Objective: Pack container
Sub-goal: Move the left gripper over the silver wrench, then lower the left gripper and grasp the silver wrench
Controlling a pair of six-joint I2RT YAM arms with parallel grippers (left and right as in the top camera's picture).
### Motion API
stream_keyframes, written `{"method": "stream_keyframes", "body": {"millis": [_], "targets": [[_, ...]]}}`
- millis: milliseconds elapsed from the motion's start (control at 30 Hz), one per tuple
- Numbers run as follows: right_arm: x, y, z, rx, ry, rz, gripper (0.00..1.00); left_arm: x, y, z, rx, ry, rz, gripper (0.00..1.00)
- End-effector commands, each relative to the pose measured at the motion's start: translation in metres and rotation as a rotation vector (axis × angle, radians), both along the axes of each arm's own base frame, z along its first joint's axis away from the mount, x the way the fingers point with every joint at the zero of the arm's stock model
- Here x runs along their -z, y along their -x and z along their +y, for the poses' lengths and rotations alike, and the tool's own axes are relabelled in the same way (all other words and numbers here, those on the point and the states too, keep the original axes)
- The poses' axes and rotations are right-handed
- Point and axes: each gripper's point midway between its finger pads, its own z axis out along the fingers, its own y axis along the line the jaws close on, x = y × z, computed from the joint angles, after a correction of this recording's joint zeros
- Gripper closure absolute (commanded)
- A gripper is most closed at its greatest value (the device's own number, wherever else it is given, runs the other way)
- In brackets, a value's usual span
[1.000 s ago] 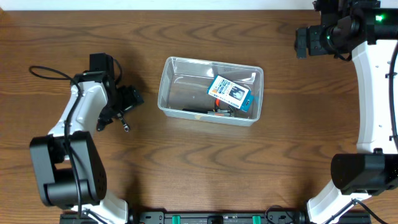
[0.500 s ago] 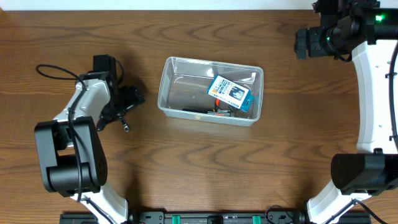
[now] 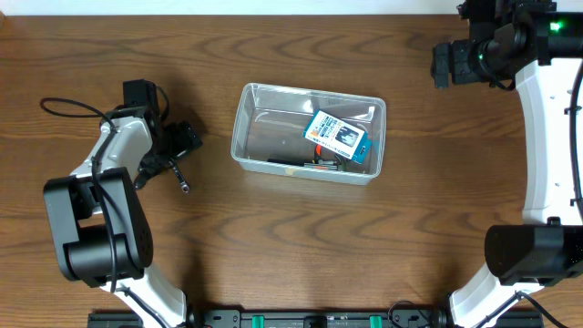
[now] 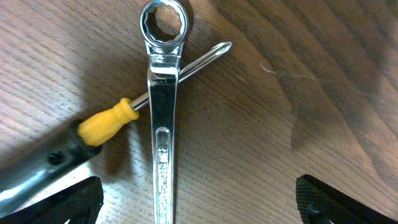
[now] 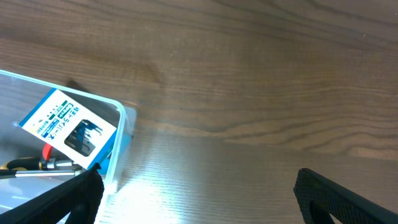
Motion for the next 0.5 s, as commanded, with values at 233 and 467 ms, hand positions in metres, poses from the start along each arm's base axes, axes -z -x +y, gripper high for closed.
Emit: {"method": "stream_keyframes", "body": {"millis": [233,467], "targets": [[0.006,-0.001,-0.001,-0.015,0.008,0.015,0.01,0.023,0.007,0.001,0.012,-0.002,0.055,0.0],[0.006,-0.001,-0.001,-0.017,0.009,0.016,0.01,0.023,0.003,0.003,0.011,-0.008,0.042,0.08]]}}
